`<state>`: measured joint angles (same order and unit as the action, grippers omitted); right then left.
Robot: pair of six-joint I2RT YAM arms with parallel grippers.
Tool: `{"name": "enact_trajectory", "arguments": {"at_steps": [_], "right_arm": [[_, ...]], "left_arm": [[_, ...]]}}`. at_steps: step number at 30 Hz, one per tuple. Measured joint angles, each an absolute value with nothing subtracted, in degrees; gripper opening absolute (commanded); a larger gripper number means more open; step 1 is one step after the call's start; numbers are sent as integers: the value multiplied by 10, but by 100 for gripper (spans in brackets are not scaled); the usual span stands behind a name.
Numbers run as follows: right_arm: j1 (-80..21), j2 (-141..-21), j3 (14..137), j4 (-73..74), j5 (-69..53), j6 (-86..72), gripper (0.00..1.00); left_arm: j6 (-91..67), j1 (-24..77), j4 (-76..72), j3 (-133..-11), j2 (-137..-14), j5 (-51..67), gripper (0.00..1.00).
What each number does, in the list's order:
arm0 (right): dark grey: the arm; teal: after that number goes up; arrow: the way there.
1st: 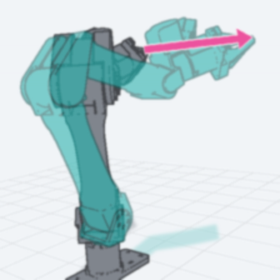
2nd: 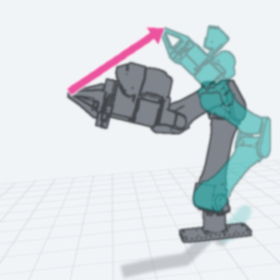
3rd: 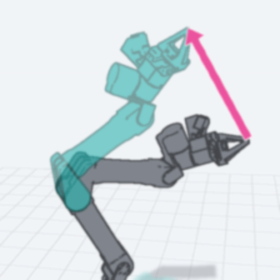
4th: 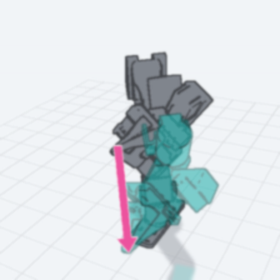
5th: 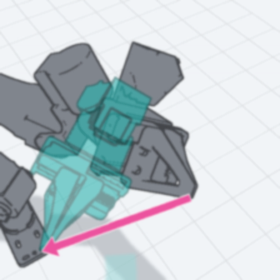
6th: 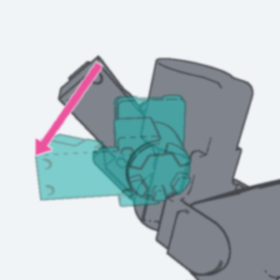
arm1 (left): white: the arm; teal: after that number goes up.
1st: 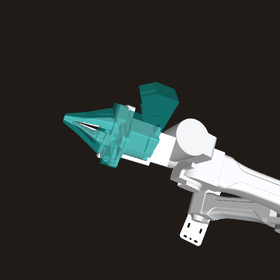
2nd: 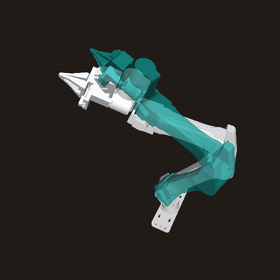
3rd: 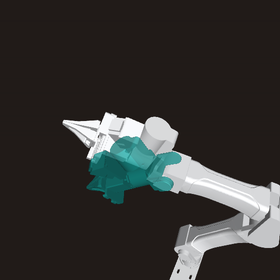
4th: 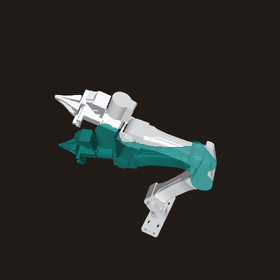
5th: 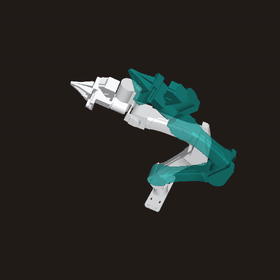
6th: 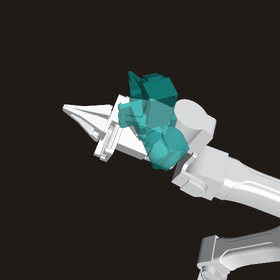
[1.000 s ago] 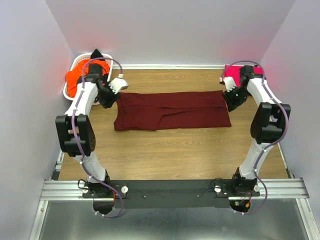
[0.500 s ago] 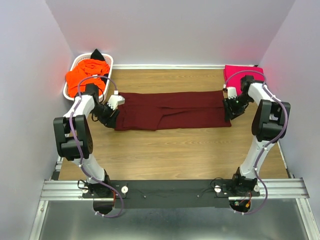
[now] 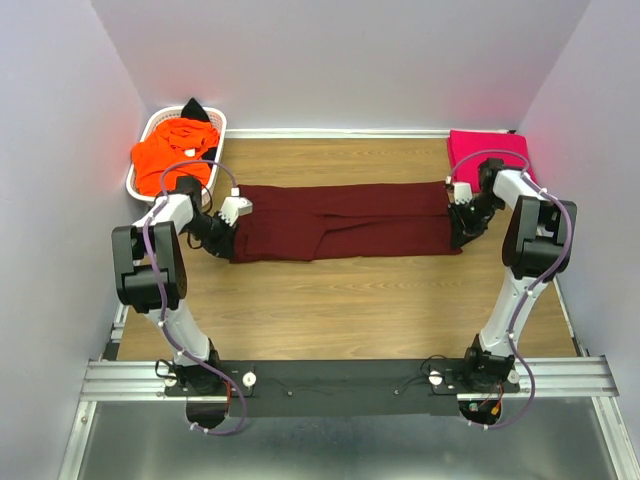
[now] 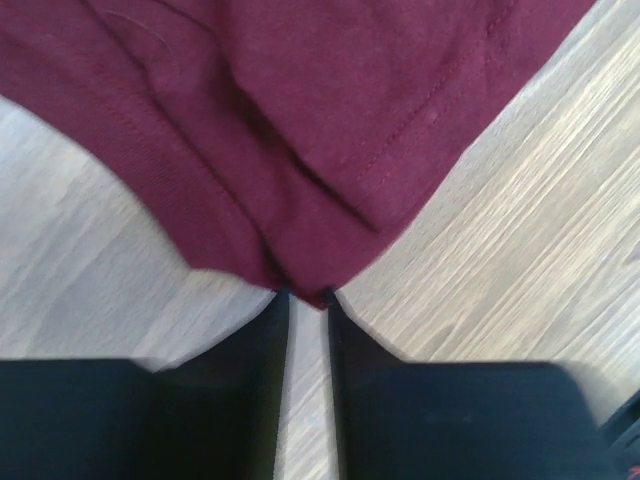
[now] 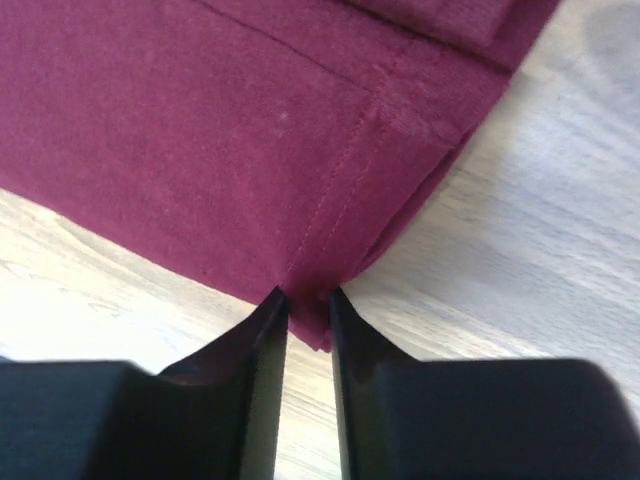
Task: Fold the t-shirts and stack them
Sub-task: Fold the tshirt
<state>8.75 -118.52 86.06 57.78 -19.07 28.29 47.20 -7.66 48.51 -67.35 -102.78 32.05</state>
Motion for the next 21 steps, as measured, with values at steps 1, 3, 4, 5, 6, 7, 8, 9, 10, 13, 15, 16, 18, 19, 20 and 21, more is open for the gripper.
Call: {"name": "enact_trajectory", "arguments": {"at_steps": [1,3,4,5,6,7,8,9,10,13,15,16,18,19,20,21], "right_arm": [[88,-1186,858,577,-190,282,16],[88,-1186,857,576,-188,278,10],[88,-1187,857,576,-188,280,7],[88,-1187,856,576,-187,280,2],[88,-1187,856,575,-186,280,1],[88,-1187,856,575,-185,280,1],[88,-1187,855,575,-185,280,1],[88,-1187,854,575,-184,281,1],[88,-1186,853,575,-184,281,1],[87,-1180,843,572,-181,284,1],[87,-1172,833,570,-176,287,0],[87,-1165,822,569,-172,292,1],[87,-1152,804,569,-161,302,10],[87,-1146,795,570,-156,305,21],[87,-1143,791,571,-151,310,41],[87,-1140,788,572,-145,313,47]], "left_arm": [[475,-77,485,-673,-1031,322,6],[475,-77,486,-670,-1036,324,0],[475,-77,487,-668,-1036,324,0],[476,-77,489,-667,-1036,324,0],[477,-77,490,-667,-1036,324,0],[477,-77,490,-665,-1036,324,0],[477,-77,490,-663,-1036,324,0],[477,-77,490,-661,-1036,324,0],[477,-77,490,-658,-1036,324,0],[477,-77,490,-652,-1034,324,0],[477,-77,491,-647,-1029,324,0],[477,-77,493,-642,-1023,323,0],[478,-77,498,-634,-1014,323,4],[478,-77,503,-631,-1007,322,21],[477,-77,505,-631,-1003,322,28],[479,-77,507,-631,-998,322,33]]}}
